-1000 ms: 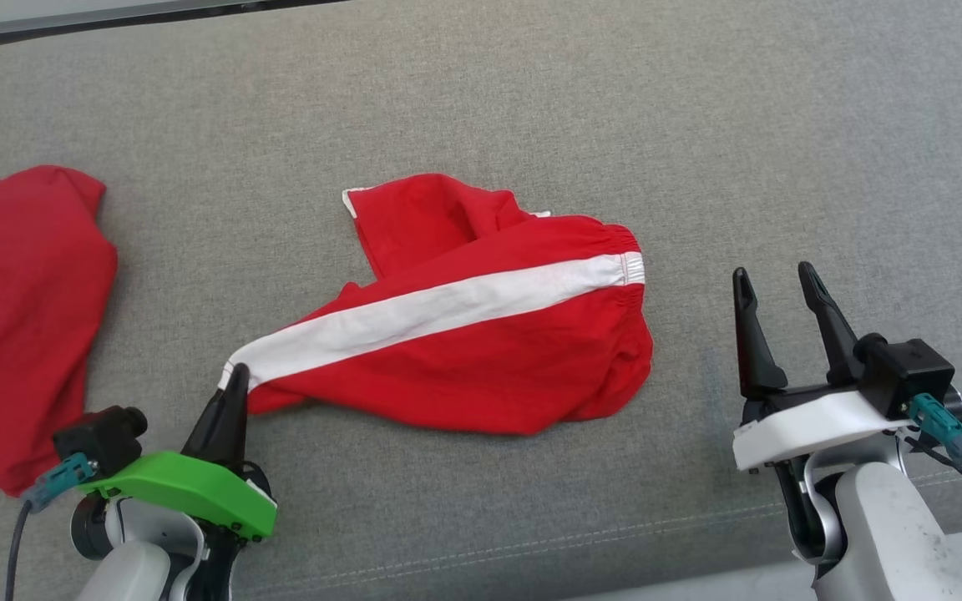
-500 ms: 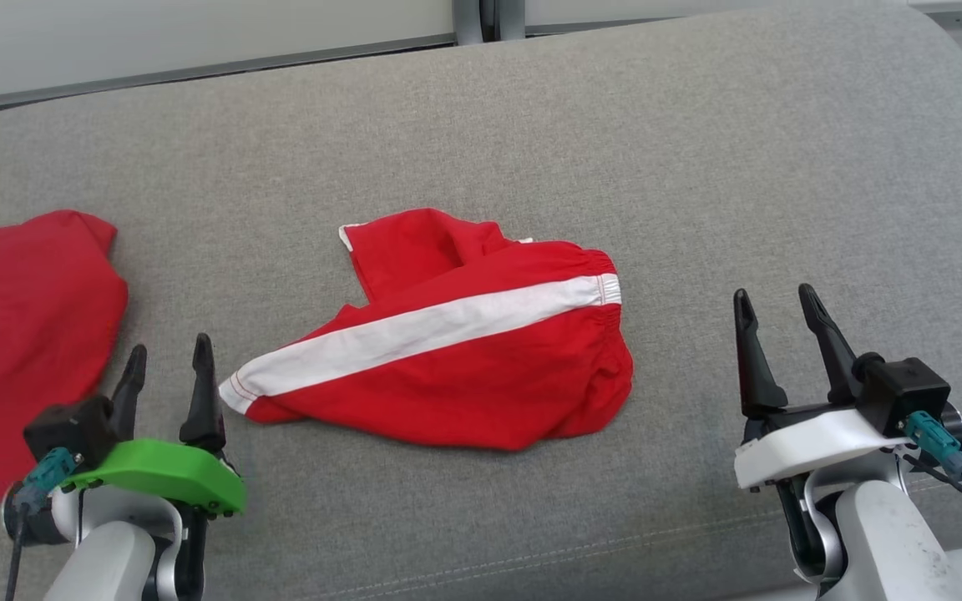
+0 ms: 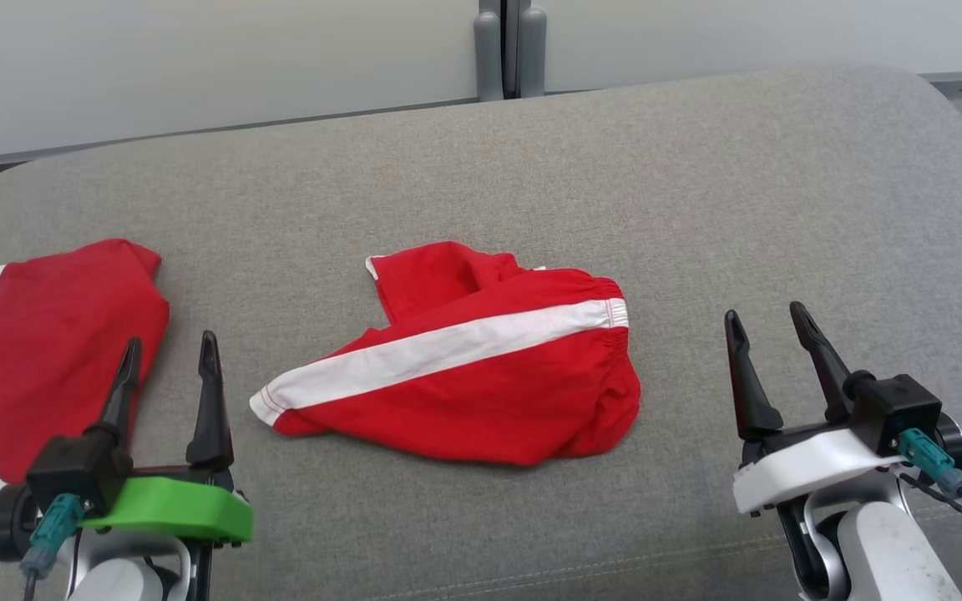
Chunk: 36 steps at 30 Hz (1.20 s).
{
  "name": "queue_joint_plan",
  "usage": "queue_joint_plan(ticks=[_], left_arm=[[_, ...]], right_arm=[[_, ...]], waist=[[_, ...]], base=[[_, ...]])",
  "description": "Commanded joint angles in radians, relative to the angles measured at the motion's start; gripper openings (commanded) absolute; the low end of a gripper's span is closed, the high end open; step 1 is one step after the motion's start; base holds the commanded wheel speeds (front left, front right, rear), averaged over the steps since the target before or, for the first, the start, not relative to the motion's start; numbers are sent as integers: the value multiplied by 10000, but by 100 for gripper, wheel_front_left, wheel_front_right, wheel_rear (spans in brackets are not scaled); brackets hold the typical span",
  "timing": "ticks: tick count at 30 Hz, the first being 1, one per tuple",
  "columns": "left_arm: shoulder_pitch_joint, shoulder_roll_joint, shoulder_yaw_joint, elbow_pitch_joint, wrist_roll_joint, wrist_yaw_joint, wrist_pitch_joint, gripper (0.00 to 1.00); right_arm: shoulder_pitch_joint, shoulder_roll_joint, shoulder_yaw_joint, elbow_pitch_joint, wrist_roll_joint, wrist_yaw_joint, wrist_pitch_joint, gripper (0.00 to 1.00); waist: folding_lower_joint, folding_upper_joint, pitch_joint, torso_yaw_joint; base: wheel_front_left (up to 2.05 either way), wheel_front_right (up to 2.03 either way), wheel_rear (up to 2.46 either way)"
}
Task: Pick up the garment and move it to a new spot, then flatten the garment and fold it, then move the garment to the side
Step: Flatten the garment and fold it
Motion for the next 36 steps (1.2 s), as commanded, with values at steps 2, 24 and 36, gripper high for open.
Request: queue_joint_plan(ticks=[2, 24, 36], left_arm=[[369, 147, 13, -153, 51, 69, -3, 100], [1173, 359, -212, -160, -397, -13, 626, 100], [915, 185, -288, 153, -485, -41, 666, 100]], right_arm=[[275, -28, 31, -136, -107, 1, 93, 100], [1077, 86, 306, -386, 93, 1, 513, 100], [1032, 91, 290, -386, 137, 1, 562, 100]], waist=[[0, 0, -206, 124], [0, 0, -577, 317], [0, 0, -595, 506]], base=[[0, 0, 0], [0, 0, 0], [0, 0, 0]])
